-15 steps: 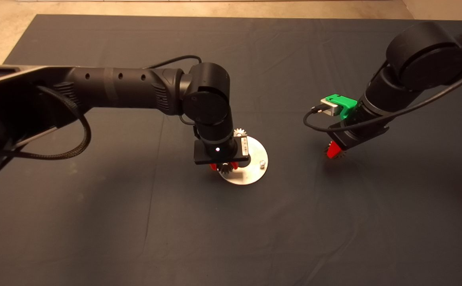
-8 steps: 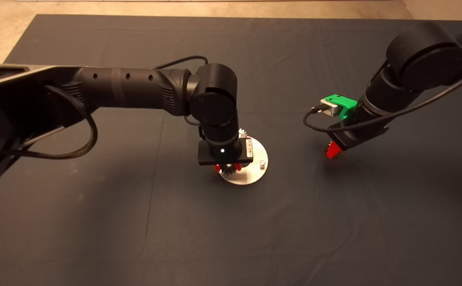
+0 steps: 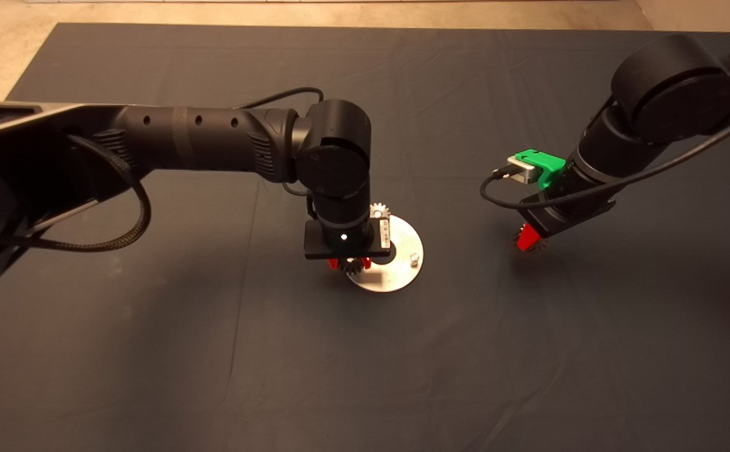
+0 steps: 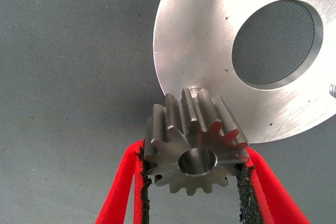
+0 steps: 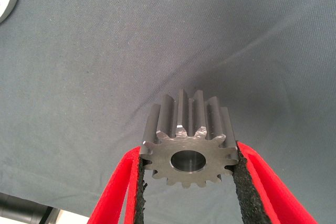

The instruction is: Install three planetary gears onto the carrier pins

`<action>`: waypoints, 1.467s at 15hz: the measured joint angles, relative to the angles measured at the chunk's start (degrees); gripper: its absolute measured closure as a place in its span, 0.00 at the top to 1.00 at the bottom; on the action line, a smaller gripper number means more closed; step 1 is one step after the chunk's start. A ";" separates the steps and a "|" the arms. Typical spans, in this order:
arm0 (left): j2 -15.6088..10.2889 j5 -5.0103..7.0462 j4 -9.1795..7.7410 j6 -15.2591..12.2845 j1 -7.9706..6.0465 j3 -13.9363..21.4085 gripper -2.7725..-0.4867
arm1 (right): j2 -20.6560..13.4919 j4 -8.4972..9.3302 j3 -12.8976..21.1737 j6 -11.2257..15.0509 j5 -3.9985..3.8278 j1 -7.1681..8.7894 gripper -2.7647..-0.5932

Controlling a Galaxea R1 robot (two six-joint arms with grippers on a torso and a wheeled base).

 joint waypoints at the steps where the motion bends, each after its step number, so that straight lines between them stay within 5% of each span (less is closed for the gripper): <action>1: 0.00 0.00 0.00 0.01 0.00 0.00 0.15 | 0.02 0.00 0.00 0.02 0.00 0.00 0.17; 22: 0.02 -1.02 0.04 1.35 0.01 0.00 0.15 | 0.02 0.09 0.00 -0.01 0.00 0.02 0.17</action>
